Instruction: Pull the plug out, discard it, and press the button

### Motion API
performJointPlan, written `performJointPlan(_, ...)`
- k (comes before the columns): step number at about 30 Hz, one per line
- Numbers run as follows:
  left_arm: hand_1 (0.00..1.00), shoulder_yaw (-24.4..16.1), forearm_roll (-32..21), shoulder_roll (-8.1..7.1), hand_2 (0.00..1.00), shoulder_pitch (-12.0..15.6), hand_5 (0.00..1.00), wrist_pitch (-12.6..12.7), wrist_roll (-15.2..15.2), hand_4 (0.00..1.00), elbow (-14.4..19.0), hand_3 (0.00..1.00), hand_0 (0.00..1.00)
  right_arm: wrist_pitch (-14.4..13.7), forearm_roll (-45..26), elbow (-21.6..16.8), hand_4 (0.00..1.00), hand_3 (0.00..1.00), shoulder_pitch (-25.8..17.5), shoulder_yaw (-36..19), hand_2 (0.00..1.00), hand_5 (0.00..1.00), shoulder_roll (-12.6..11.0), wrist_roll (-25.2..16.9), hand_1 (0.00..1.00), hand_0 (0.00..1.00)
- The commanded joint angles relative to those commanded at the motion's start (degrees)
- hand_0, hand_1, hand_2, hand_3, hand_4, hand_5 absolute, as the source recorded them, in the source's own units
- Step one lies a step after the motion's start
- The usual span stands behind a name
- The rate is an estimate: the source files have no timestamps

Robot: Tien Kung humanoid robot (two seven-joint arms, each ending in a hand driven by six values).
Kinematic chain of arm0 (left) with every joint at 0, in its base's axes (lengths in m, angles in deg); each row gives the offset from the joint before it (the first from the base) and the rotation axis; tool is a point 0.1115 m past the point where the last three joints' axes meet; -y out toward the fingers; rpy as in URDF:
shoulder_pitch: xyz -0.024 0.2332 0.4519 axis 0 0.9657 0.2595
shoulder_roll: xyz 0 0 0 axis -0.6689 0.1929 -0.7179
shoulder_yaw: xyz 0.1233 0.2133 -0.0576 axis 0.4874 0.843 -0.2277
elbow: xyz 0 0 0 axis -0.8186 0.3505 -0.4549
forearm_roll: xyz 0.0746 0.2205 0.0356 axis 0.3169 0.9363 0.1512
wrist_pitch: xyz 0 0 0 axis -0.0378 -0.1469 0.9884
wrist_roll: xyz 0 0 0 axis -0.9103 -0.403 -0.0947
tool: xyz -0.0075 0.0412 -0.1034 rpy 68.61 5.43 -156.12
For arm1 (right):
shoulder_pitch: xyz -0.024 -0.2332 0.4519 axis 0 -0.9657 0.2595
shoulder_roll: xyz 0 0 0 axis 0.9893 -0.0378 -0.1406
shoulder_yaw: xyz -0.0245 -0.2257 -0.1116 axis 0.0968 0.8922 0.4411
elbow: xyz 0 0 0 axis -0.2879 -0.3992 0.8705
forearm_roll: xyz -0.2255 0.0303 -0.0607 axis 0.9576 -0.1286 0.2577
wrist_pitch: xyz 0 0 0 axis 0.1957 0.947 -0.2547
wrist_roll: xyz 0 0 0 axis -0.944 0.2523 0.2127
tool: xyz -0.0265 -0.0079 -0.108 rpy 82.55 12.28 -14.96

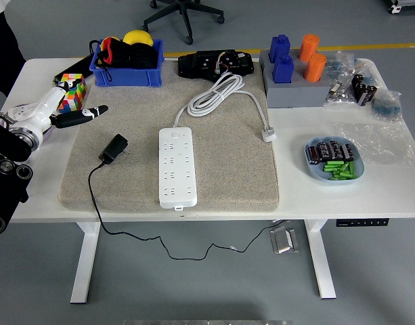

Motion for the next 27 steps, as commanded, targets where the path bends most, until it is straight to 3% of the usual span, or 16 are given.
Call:
performJointPlan(3, 0.998, -1.5, -0.8, 0.07, 0.989, 0.9, 0.560, -1.2, 2.3, 0.970, 0.4, 0.998, 0.981, 0.0, 0.0, 0.0, 0.883, 0.713, 0.1, 0.1, 0.724, 0.658, 0.0, 0.0, 0.729, 0.767)
performJointPlan(16, 0.983, -5.3, -0.6, 1.38, 0.961, 3.6, 0.533, -0.3, 3.3, 0.931, 2.9, 0.984, 0.947, 0.0, 0.0, 0.1, 0.883, 0.713, 0.1, 0.4, 0.724, 0.658, -0.1, 0.0, 0.729, 0.767)
performJointPlan(17, 0.977, -5.8, -0.5, 1.61, 0.955, 3.9, 0.352, -0.2, 3.3, 0.856, 3.2, 0.984, 0.942, -0.1, 0.0, 0.1, 0.883, 0.713, 0.1, 0.4, 0.724, 0.658, -0.1, 0.0, 0.729, 0.767)
performJointPlan(27, 0.972, -7.6, -0.3, 2.53, 0.951, 5.5, 0.314, -0.8, 3.5, 0.831, 4.7, 0.981, 0.940, -0.1, 0.0, 0.1, 0.883, 0.713, -0.3, 0.2, 0.724, 0.658, 0.1, 0.0, 0.729, 0.767)
